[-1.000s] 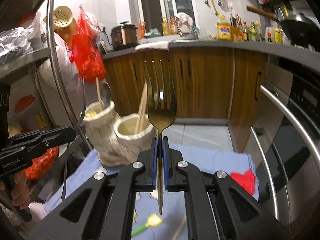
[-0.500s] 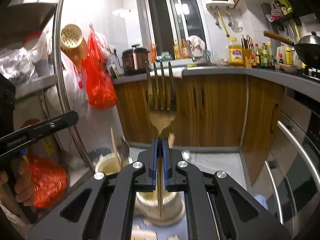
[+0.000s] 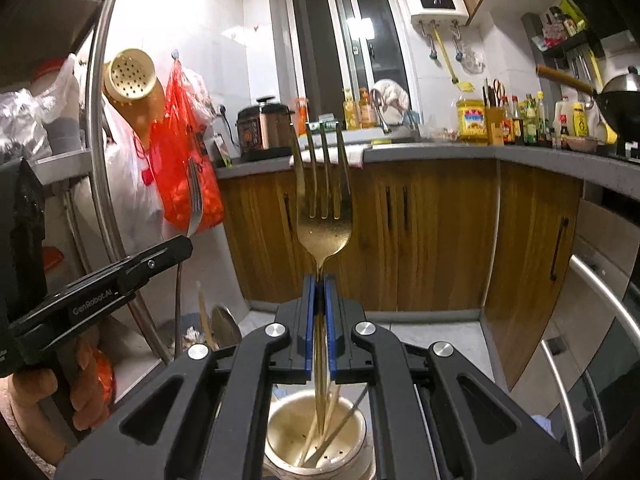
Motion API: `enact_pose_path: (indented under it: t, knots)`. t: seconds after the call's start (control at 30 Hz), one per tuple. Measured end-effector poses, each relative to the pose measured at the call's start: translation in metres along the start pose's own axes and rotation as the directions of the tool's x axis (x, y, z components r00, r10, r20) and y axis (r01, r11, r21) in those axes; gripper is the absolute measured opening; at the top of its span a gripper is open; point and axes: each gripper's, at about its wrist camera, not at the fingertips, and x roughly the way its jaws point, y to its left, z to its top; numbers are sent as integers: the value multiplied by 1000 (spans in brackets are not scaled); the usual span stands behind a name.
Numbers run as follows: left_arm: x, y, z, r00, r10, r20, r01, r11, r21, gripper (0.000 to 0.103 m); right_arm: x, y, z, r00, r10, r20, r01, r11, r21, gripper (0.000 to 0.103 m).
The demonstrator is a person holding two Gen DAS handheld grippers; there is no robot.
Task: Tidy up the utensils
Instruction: 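Lift the silver fork and gold spoon and carry them over the holder cups, then lower the fork and spoon into the cups and open both tools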
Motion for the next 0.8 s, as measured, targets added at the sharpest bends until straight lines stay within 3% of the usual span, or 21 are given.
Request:
enact_pose_path:
  t: [0.37,0.8]
  knots:
    - [-11,4,-35,1000,21,-23,-21,1000,19,5,2,-6,-36,998,9,-66,-8,1000,16,5]
    - [-15,2,-66,992,-11,-128,17,999,45,5,-3,4,-58,994,3,-113,-5,1000,-19,5]
